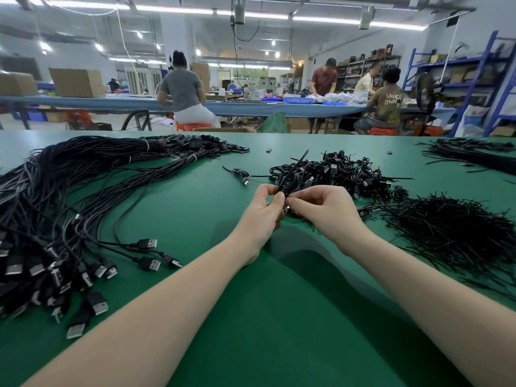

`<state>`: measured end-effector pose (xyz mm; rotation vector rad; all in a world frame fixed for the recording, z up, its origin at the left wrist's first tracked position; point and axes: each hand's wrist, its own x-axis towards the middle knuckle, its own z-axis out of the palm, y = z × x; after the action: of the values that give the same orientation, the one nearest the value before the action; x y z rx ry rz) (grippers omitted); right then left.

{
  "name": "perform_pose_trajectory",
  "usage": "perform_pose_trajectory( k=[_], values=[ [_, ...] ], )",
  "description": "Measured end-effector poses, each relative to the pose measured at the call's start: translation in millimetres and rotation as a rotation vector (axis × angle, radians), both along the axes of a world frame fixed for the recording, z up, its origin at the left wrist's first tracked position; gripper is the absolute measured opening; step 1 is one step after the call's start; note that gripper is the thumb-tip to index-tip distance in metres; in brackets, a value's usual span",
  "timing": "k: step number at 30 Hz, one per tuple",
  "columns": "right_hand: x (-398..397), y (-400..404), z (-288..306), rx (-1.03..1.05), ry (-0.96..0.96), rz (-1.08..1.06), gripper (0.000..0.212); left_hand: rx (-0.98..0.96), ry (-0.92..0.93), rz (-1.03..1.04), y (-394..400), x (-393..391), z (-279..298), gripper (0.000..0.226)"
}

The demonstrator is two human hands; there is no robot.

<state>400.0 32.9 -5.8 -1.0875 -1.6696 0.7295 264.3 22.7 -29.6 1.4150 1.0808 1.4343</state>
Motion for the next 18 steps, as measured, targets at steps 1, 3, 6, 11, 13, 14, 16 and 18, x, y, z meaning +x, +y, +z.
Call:
perform_pose_trajectory(
  k=[1,3,6,11,13,14,16,18],
  values=[
    [-1,-1,0,0.082,-0.062,-0.048,0.003,0.0,-0.009,-0.007,0,0,0,0.011],
    [-2,-4,-1,0.235,-0.177,-0.113,0.005,-0.01,-0.016,-0.019,0,2,1,0.01],
    [0,-7,-1,0.425,-0.339,-0.124,0.007,-0.083,0.067,0.001,-2,2,3,0.025],
    [6,-8,2,0.559,-0.44,-0.138,0.006,-0.175,-0.011,0.028,-5,0,7,0.051],
    [4,-8,3,0.546,-0.406,-0.126,0.004,-0.172,-0.111,0.067,-6,0,6,0.044],
    [3,-8,3,0.525,-0.382,-0.119,0.004,-0.166,-0.151,0.093,-7,0,6,0.04],
    [0,-8,3,0.475,-0.339,-0.113,0.004,-0.11,-0.189,0.164,-9,1,7,0.027],
    [1,-6,2,0.433,-0.292,-0.131,0.008,-0.003,-0.147,0.224,-12,2,9,0.026]
  ],
)
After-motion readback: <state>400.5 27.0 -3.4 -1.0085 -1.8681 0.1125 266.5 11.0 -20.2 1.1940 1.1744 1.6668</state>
